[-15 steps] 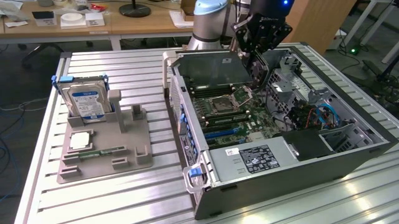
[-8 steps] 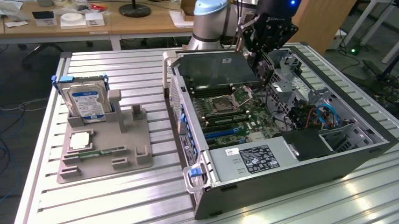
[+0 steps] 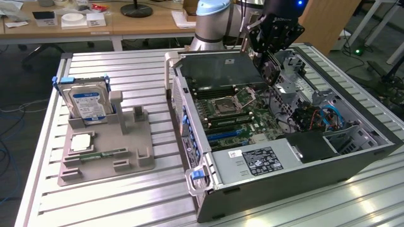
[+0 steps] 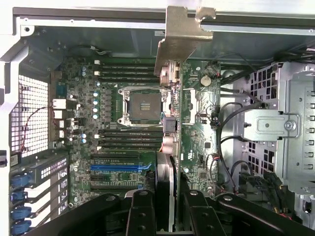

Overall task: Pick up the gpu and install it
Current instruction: 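Insert the gpu into the slot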

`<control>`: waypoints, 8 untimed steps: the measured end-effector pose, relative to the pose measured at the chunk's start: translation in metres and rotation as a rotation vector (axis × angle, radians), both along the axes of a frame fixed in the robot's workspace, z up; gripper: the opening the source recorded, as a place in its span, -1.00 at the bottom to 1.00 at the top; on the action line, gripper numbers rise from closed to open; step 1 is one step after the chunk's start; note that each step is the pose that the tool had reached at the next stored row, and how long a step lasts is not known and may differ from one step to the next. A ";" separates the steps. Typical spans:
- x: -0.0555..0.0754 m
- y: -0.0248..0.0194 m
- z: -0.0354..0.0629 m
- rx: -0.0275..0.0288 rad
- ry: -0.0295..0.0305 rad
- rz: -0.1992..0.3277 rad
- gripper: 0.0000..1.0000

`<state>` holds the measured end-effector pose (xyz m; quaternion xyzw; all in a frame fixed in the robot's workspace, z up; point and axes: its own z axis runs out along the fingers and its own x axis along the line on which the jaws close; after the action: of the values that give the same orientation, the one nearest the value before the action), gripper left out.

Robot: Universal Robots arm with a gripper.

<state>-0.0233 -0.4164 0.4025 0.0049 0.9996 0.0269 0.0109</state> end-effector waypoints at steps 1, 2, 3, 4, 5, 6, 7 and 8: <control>0.000 0.0000 0.0000 0.0000 0.0000 0.000 -0.45; 0.000 0.0000 0.0000 0.0000 0.0000 0.000 -0.45; 0.000 0.0000 0.0000 0.0000 0.0001 0.000 -0.45; 0.000 0.0000 0.0000 0.0000 0.0000 0.000 -0.45; 0.000 0.0000 0.0000 0.0000 0.0000 0.000 -0.45; 0.000 0.0000 0.0000 0.0000 0.0000 0.000 -0.45; 0.000 0.0000 0.0000 0.0000 0.0000 0.001 -0.45; 0.000 0.0000 0.0000 0.0000 0.0000 0.002 -0.45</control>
<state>-0.0233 -0.4164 0.4025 0.0036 0.9996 0.0269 0.0109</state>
